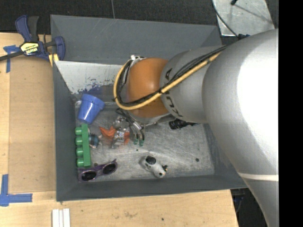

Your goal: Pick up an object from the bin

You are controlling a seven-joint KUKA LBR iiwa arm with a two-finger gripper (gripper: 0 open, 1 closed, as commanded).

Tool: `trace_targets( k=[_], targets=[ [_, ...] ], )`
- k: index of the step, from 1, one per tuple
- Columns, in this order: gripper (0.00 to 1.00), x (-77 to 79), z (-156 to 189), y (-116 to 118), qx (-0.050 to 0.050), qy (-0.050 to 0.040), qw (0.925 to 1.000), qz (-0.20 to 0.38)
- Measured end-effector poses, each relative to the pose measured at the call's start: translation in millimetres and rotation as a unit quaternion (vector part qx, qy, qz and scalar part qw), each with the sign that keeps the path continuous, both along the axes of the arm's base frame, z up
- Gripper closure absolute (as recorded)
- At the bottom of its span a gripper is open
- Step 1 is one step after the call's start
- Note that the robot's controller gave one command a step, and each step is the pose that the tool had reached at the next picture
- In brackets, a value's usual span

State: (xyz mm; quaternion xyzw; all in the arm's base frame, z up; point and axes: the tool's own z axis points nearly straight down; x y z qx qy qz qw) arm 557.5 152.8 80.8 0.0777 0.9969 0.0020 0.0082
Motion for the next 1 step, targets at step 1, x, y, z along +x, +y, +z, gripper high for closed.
trace_targets(
  k=[1],
  targets=[
    [1.0, -1.0, 9.2, -0.2, -0.001, 0.0052, 1.0, 0.0]
  ],
)
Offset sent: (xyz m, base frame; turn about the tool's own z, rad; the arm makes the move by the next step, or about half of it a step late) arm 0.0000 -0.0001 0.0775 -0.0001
